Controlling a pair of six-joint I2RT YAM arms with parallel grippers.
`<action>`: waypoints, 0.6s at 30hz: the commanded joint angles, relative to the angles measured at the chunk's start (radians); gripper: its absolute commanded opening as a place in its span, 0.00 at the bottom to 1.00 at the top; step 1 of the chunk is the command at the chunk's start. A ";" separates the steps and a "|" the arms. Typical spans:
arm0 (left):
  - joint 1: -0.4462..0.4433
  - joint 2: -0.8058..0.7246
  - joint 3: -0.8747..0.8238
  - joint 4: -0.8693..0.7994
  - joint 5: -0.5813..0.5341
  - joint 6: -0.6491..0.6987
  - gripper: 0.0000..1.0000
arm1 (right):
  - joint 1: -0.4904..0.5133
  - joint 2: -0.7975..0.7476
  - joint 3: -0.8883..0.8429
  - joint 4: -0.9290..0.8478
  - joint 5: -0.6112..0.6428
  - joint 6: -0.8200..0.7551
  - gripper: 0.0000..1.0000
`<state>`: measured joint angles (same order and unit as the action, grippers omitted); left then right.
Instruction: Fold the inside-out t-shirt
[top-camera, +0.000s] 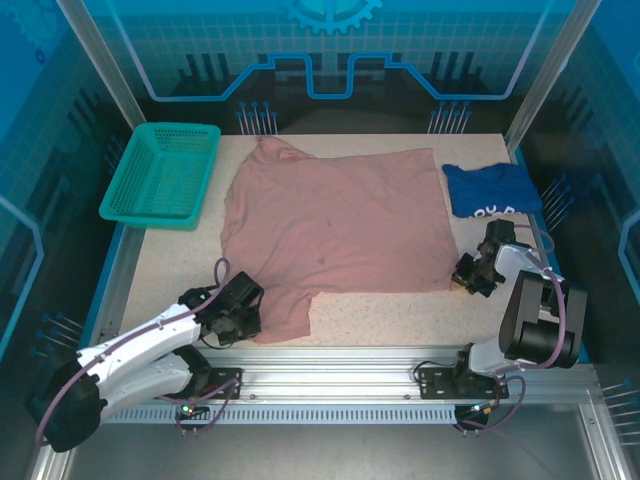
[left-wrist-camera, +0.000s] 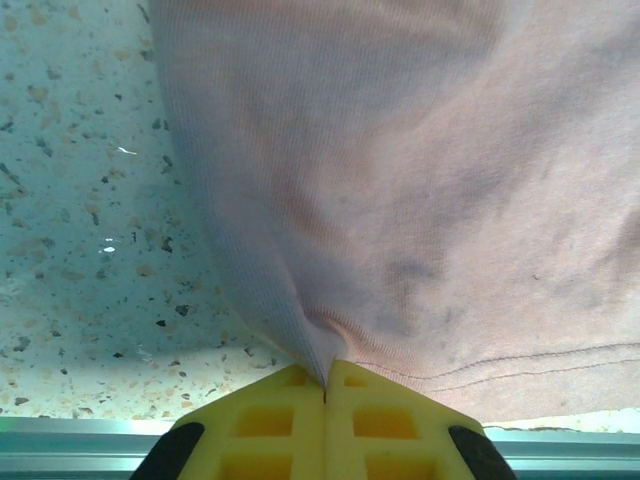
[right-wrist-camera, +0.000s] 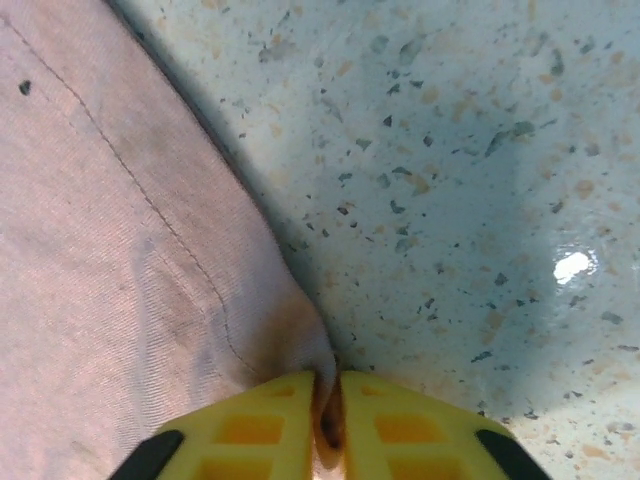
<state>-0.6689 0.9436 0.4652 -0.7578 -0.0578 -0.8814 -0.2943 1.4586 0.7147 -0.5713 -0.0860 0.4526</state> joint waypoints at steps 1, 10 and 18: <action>-0.006 -0.027 0.046 -0.045 -0.031 0.025 0.00 | 0.012 -0.025 0.017 -0.040 0.019 -0.003 0.10; -0.005 -0.170 0.098 -0.163 -0.025 -0.052 0.00 | 0.006 -0.176 -0.043 -0.111 0.035 -0.002 0.03; 0.093 -0.240 0.207 -0.190 -0.006 -0.018 0.00 | 0.004 -0.207 -0.010 -0.088 -0.015 0.012 0.03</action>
<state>-0.6331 0.7006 0.6052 -0.9237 -0.0673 -0.9363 -0.2947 1.2438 0.6701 -0.6464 -0.0673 0.4530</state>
